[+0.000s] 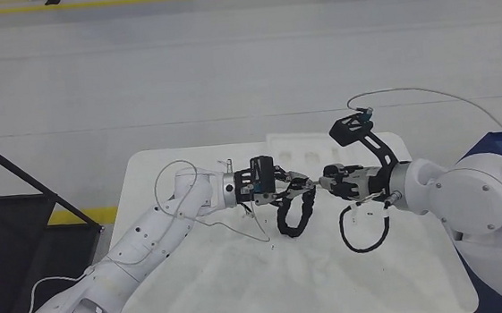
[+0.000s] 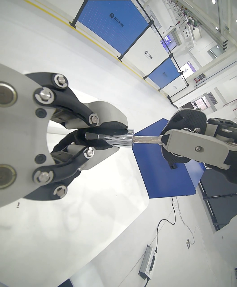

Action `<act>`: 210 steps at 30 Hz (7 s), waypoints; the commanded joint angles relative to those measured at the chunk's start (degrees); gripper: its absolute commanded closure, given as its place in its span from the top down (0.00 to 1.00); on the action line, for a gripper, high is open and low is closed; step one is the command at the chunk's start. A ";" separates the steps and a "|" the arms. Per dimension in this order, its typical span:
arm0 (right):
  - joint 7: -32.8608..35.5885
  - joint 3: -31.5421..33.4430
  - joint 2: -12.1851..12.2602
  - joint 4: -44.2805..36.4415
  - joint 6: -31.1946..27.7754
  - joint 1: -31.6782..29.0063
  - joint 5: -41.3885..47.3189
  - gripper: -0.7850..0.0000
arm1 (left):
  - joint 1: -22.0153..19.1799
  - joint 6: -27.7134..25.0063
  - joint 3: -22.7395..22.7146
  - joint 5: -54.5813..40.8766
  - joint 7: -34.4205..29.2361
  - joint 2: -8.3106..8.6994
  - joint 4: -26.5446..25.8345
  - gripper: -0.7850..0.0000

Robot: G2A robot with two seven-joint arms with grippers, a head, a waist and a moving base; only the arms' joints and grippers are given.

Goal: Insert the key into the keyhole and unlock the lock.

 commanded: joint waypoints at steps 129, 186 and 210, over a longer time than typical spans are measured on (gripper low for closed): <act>-7.92 -19.67 -1.66 18.58 -15.89 -0.98 -3.21 0.00 | 16.39 -12.24 -30.65 1.41 -0.53 6.14 -3.60 0.00; -11.14 -42.44 -13.00 40.80 -29.31 9.34 -18.65 0.33 | 19.93 -13.60 -32.96 -1.15 -1.95 8.41 -5.88 0.00; -5.12 -26.00 -9.42 27.29 -28.06 6.18 -13.28 0.00 | 19.93 -13.60 -32.96 -1.15 -1.95 8.41 -5.88 0.00</act>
